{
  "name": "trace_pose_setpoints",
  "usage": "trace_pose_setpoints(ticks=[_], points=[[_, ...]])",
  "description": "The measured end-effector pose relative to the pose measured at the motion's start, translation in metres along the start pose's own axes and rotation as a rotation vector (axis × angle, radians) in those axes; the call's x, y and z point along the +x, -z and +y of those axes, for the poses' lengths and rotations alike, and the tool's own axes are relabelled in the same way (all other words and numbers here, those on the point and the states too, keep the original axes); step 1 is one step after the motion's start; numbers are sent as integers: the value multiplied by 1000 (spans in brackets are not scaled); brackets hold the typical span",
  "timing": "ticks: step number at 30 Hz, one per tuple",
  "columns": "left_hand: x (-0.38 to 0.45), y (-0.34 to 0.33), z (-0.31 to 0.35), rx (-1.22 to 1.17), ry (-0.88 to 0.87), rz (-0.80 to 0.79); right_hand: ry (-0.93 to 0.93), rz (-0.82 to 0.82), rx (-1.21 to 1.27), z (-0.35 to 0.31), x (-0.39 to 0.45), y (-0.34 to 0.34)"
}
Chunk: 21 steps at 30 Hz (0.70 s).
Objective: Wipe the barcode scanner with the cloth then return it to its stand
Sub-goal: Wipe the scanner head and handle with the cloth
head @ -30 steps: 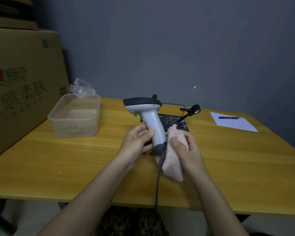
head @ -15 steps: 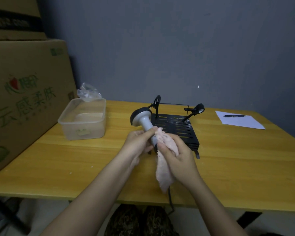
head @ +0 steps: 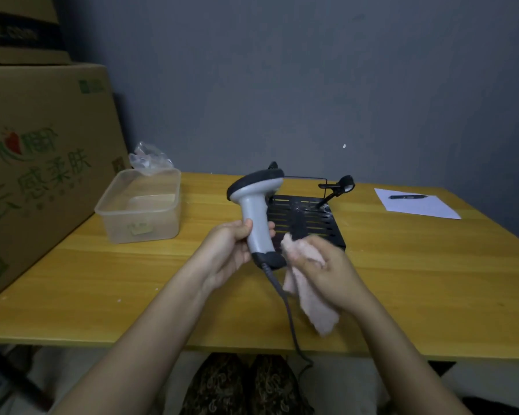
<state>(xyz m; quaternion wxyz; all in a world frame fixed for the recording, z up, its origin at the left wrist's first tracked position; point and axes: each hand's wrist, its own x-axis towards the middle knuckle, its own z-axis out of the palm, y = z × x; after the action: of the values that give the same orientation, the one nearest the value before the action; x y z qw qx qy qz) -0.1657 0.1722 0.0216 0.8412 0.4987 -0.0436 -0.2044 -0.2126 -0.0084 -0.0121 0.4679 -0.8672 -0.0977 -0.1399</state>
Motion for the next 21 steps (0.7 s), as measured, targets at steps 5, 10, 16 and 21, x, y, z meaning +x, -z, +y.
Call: trace_pose_setpoints(ticks=[5, 10, 16, 21], points=[[-1, 3, 4, -87, 26, -26, -17, 336, 199, -7, 17, 14], [1, 0, 1, -123, 58, 20, -65, 399, 247, -12, 33, 15], [10, -1, -8, 99, -10, 157, -44, 501, 201, -16, 38, 9], [12, 3, -12, 192, -82, 174, 11, 541, 212, -25, 39, 11]])
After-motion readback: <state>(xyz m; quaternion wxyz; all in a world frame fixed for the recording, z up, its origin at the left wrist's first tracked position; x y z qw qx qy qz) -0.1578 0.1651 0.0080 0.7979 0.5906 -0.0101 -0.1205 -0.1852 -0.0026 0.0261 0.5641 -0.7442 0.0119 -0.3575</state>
